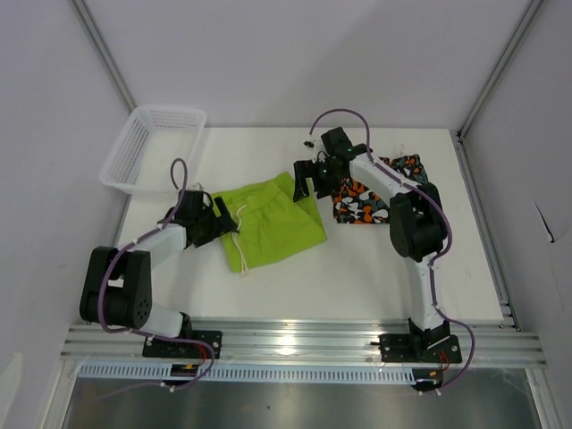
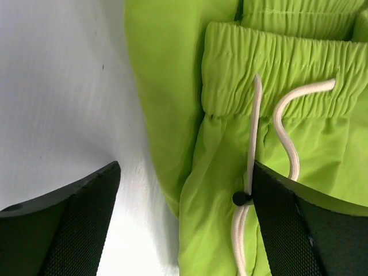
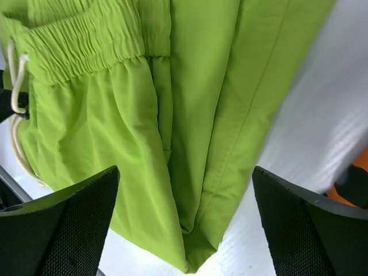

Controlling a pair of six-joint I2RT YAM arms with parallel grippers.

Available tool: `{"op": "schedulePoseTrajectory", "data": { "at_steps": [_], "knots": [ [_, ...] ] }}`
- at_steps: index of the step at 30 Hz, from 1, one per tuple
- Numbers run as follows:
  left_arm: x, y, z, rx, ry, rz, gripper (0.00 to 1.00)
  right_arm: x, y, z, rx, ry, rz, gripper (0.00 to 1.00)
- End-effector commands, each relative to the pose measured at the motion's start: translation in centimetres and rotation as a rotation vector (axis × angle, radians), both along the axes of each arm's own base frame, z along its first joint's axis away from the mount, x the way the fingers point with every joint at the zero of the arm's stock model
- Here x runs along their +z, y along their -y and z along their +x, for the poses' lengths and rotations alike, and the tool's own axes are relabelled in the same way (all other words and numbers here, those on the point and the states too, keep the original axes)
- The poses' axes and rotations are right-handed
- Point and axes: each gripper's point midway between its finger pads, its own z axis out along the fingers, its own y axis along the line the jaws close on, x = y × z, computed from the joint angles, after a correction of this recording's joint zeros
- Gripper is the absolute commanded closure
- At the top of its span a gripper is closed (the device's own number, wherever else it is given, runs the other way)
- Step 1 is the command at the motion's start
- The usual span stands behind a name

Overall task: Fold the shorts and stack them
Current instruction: Neatly place the folded shorts to the corner

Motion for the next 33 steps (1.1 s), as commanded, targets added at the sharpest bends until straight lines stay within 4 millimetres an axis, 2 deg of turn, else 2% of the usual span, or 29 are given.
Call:
{"op": "schedulePoseTrajectory", "data": {
  "at_steps": [1,6,9,10,13,19,20,24,26,30,33],
  "knots": [
    [1.6,0.6,0.6,-0.007,0.098,-0.072,0.05,-1.5,-0.8,-0.6,0.067,-0.035,0.032,0.00],
    [1.9,1.0,0.1,-0.020,0.122,-0.098,0.01,-2.4,-0.8,-1.5,0.085,-0.025,-0.043,0.01],
    [1.6,1.3,-0.6,-0.035,0.114,-0.114,0.01,-3.3,0.2,-1.2,0.045,-0.002,-0.148,0.00],
    [2.1,1.5,-0.1,-0.040,0.146,-0.123,0.01,-3.6,0.6,-1.0,0.026,-0.002,-0.173,0.01],
    [1.8,1.8,-0.4,-0.054,0.152,-0.140,0.01,-4.4,1.2,-0.9,0.003,-0.027,-0.206,0.01],
    [2.0,2.1,-0.5,-0.069,0.168,-0.156,0.01,-5.4,0.8,-0.7,0.012,-0.061,-0.191,0.00],
    [2.0,2.2,-0.4,-0.074,0.169,-0.160,0.01,-6.2,1.1,-0.6,0.006,-0.084,-0.188,0.01],
    [1.8,2.5,-0.2,-0.085,0.166,-0.172,0.02,-6.4,0.5,-0.4,0.021,-0.121,-0.143,0.12],
    [1.8,2.7,0.1,-0.089,0.159,-0.178,0.03,-6.2,0.0,-0.2,0.032,-0.134,-0.100,0.12],
    [0.7,2.7,0.2,-0.084,0.119,-0.180,0.07,-6.6,-0.6,-0.6,0.056,-0.179,-0.072,0.20],
    [0.7,2.8,0.3,-0.086,0.117,-0.185,0.13,-6.3,-1.1,-0.9,0.074,-0.177,-0.060,0.26]
  ]
}}
